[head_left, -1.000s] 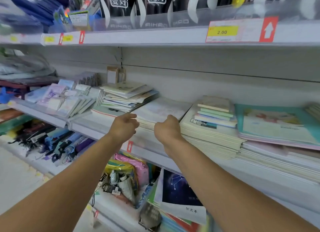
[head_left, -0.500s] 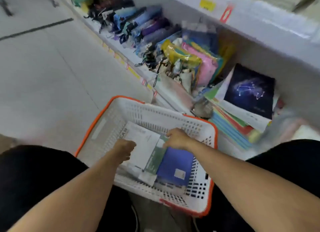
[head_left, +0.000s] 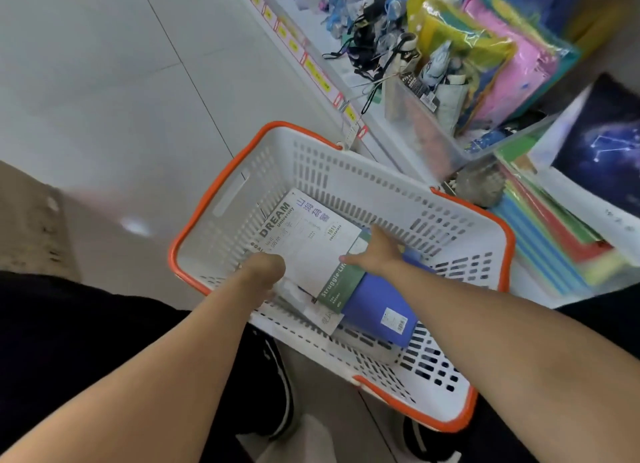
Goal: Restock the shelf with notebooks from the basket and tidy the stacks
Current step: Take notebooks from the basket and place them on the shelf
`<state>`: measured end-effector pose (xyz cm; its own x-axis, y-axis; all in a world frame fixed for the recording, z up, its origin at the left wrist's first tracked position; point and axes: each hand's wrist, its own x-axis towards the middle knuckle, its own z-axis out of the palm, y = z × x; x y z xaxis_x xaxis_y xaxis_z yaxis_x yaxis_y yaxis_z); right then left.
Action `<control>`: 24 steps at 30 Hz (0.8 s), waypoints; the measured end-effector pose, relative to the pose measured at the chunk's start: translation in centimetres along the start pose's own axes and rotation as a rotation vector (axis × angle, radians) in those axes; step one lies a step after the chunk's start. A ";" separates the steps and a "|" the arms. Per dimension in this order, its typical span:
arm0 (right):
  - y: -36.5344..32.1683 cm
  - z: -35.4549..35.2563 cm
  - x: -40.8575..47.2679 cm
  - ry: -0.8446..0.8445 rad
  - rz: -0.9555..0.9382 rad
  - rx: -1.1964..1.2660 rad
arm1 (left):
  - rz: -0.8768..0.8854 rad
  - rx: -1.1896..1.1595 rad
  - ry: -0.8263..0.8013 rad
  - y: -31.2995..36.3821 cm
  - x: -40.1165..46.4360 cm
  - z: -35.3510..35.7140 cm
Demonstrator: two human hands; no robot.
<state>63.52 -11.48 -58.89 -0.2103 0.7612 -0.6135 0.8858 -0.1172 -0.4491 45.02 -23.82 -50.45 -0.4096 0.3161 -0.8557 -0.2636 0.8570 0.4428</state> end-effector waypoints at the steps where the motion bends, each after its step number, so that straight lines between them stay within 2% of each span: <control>1: 0.0 0.3 0.5 0.012 0.011 -0.038 | 0.007 0.034 0.003 0.1 0.4 0.2; 4: 0.9 1.2 0.7 0.120 -0.011 -0.181 | -0.021 0.064 -0.014 0.2 0.3 0.2; 6: 1.4 1.8 0.5 0.170 0.018 -0.174 | -0.022 0.057 -0.023 0.0 0.2 0.1; 9: 1.4 1.4 0.1 0.126 0.156 -0.107 | -0.026 0.048 -0.049 -0.3 0.3 0.2; 11: 1.2 0.7 -0.3 0.014 0.198 0.127 | -0.021 0.057 -0.058 -0.5 0.3 0.3; 14: 0.5 -1.8 -1.3 -0.201 0.213 0.742 | -0.038 -0.013 -0.097 -0.2 -0.4 0.3; 16: -0.1 -4.2 -1.8 -0.276 0.185 0.957 | -0.088 -0.063 -0.131 0.0 -0.6 0.1; 18: -0.6 -6.3 -2.4 -0.313 0.150 1.063 | -0.112 -0.128 -0.171 0.2 -0.8 0.0; 20: -0.8 -7.4 -3.1 -0.393 0.116 1.045 | -0.032 -0.332 -0.251 0.5 -1.0 0.5; 22: -0.4 -7.4 -3.1 -0.424 0.115 0.907 | 0.059 -0.434 -0.221 0.9 -1.4 1.0; 24: 0.5 -6.6 -2.4 -0.208 0.130 0.686 | 0.149 -0.388 -0.100 1.0 -1.7 1.2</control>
<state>67.22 -9.17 -53.33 -0.2558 0.5853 -0.7694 0.4647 -0.6235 -0.6288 46.52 -22.99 -48.84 -0.3866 0.4790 -0.7881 -0.5248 0.5884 0.6151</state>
